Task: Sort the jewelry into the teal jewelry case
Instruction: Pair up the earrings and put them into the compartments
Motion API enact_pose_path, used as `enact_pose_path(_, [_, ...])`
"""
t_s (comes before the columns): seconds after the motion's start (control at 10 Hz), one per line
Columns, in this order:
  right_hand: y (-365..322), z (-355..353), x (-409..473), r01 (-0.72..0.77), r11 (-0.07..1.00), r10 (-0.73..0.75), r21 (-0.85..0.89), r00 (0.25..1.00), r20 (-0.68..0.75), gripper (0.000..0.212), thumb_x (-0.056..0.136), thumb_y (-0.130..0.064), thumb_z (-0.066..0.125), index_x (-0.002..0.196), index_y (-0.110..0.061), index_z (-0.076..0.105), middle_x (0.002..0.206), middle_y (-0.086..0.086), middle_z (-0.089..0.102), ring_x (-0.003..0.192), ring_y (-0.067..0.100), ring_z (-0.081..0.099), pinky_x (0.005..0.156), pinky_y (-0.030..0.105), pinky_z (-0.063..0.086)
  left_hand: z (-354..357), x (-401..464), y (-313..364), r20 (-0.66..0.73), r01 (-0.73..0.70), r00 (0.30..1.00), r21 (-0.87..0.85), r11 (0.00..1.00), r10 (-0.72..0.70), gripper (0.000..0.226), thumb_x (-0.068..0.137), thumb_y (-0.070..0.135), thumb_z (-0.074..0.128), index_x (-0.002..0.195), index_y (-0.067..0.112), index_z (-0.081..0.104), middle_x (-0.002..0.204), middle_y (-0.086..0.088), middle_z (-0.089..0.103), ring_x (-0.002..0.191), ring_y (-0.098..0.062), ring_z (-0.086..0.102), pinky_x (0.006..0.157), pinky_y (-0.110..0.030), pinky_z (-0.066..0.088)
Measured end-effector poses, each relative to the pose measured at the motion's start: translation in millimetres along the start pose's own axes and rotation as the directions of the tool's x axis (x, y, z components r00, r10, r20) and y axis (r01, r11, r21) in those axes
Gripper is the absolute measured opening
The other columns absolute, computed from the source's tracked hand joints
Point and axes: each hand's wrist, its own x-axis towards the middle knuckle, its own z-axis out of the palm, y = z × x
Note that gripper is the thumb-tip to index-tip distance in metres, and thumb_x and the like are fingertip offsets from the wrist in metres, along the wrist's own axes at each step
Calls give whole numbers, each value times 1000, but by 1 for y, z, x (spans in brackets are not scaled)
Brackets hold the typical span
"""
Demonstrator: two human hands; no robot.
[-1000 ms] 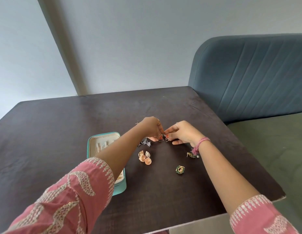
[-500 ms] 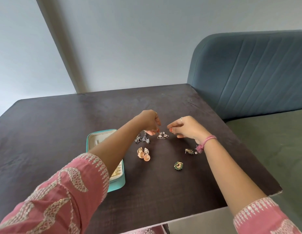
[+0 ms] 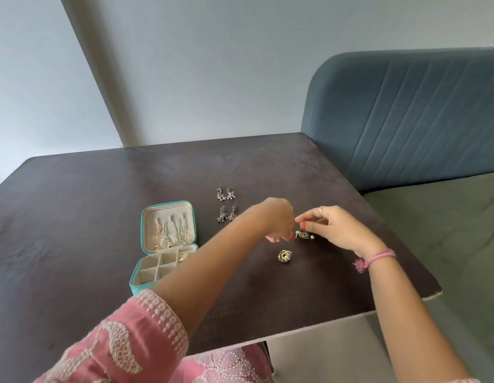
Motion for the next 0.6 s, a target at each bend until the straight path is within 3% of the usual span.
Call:
enact_pose_path(0.1, [5,8,-6,37,996,-38,-83,999,-8,17,94,-26,60,106,-30,71,95,-18,67,88,-2,60,70,10,40,22,-3,-5,-40,-14,999,70,997,17,23,85,19,65,105,7,67,104,-10,69,95,-25,66,77,-31,52])
enact_pose_path(0.2, [5,11,-7,60,988,-64,-141,998,-19,19,94,-25,59,110,-29,70,104,-15,64,95,1,59,74,10,40,31,-5,-8,-68,-11,997,117,993,19,23,87,21,63,105,7,66,108,-12,66,102,-27,63,80,-31,49])
enact_pose_path(0.3, [4,8,-5,88,979,-86,-186,996,18,20,93,-27,62,110,-28,70,106,-12,64,99,5,59,79,16,42,33,-9,-11,-86,-27,996,122,992,37,23,91,18,57,109,6,65,111,-12,65,105,-27,62,79,-28,47])
enact_pose_path(0.4, [2,4,-2,112,963,-95,-246,992,78,22,91,-27,64,112,-28,70,107,-12,62,100,5,57,81,14,41,32,-12,-13,-57,-51,997,102,993,57,29,93,7,47,114,8,66,118,-9,65,110,-27,59,93,-31,47])
enact_pose_path(0.6, [-5,6,-2,113,939,-79,-325,990,117,14,89,-28,67,102,-29,70,102,-9,59,93,7,59,86,27,49,35,-12,-24,-44,-80,996,11,997,81,30,91,5,51,116,12,66,119,-5,66,112,-21,59,99,-36,46])
